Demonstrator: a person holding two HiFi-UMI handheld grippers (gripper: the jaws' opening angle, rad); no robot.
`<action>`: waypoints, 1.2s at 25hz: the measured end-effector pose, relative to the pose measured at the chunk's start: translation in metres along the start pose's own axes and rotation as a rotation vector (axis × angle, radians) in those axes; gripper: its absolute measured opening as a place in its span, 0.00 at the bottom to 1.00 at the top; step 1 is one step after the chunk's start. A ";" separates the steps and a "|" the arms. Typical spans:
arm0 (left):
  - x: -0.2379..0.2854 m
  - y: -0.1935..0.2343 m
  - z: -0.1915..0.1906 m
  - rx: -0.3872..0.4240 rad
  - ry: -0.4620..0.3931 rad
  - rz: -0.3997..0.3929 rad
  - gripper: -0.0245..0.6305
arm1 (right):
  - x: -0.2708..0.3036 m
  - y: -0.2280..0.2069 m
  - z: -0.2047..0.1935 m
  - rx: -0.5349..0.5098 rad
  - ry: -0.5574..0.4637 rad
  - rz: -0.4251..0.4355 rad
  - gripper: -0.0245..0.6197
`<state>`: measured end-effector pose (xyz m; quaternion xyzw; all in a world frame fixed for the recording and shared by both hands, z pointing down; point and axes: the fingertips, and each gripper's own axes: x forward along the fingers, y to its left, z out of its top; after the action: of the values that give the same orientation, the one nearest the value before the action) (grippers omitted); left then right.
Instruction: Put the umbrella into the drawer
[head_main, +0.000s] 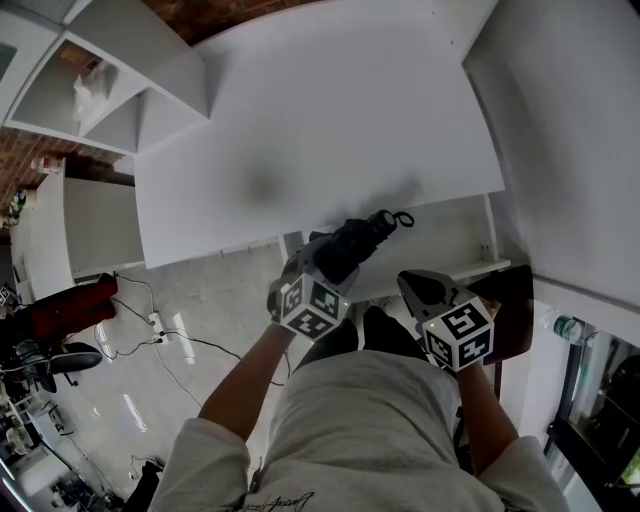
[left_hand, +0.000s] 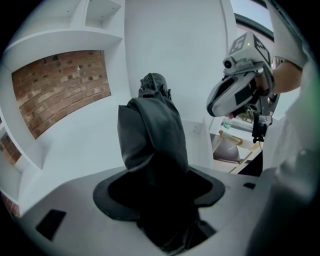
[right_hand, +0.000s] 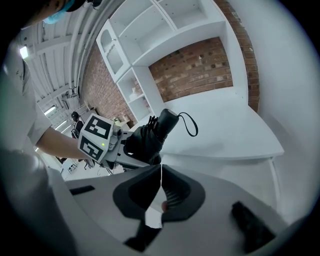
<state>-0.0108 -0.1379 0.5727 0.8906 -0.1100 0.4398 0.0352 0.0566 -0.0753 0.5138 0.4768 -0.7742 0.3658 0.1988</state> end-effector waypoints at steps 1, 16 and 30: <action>0.004 -0.001 -0.002 0.003 0.009 -0.007 0.47 | 0.001 -0.001 -0.001 0.003 0.002 -0.001 0.08; 0.051 -0.012 -0.024 0.104 0.129 -0.095 0.47 | 0.003 -0.010 -0.018 0.040 0.024 -0.001 0.08; 0.085 -0.025 -0.044 0.178 0.250 -0.160 0.47 | 0.006 -0.013 -0.028 0.073 0.039 0.005 0.08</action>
<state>0.0107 -0.1203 0.6677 0.8346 0.0059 0.5508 0.0044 0.0641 -0.0611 0.5411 0.4746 -0.7573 0.4037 0.1956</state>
